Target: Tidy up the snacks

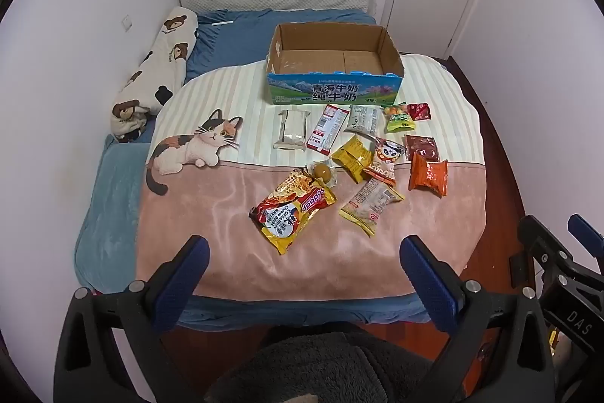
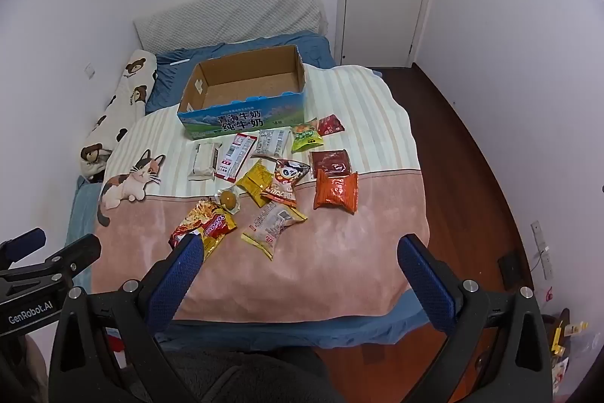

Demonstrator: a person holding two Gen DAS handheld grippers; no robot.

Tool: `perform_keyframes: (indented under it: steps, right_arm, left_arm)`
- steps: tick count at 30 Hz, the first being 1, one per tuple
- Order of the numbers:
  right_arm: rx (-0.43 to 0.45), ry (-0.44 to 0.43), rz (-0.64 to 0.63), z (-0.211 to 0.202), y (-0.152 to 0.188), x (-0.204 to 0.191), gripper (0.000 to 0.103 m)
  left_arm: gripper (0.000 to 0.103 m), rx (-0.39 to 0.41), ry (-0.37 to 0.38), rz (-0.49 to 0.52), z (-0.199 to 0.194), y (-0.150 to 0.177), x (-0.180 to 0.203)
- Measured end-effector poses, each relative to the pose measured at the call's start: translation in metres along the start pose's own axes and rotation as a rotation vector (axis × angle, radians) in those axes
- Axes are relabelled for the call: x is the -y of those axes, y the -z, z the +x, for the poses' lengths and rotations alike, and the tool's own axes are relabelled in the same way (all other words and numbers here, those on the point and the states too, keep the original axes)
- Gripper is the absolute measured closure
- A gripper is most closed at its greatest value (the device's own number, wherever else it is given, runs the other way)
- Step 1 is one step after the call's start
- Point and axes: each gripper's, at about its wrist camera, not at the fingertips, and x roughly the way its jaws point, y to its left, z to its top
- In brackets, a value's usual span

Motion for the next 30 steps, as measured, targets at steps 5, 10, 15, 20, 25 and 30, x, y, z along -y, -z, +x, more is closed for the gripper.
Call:
perform_keyframes:
  steps: [5,10,15,20,25,30]
  right_arm:
    - [-0.004,0.002,-0.004,-0.0008,0.0003,-0.0009,0.000]
    - [-0.002,-0.002,0.000,-0.0022,0.0005,0.0007,0.000]
    - [-0.003,-0.002,-0.003,-0.0025,-0.0002,0.0002,0.000]
    - [0.000,-0.004,0.001,-0.0036,0.0014,0.0015,0.000]
    - [0.003,-0.004,0.002,-0.0040,0.0006,0.0012,0.000]
    - [0.003,-0.007,0.004,-0.0061,-0.0016,0.0013,0.000]
  left_arm:
    - [0.000,0.008,0.007,-0.005,0.0005,0.0006,0.0003]
    - [0.000,0.010,0.009,-0.007,0.0009,0.0007,0.0008]
    - [0.000,0.014,0.009,-0.008,0.0012,0.0011,0.0014]
    - [0.000,0.016,0.012,-0.009,0.0011,0.0016,0.0017]
    - [0.000,0.019,0.009,-0.007,-0.0036,-0.0034,0.0063]
    - [0.000,0.023,0.009,-0.008,-0.0077,-0.0046,0.0091]
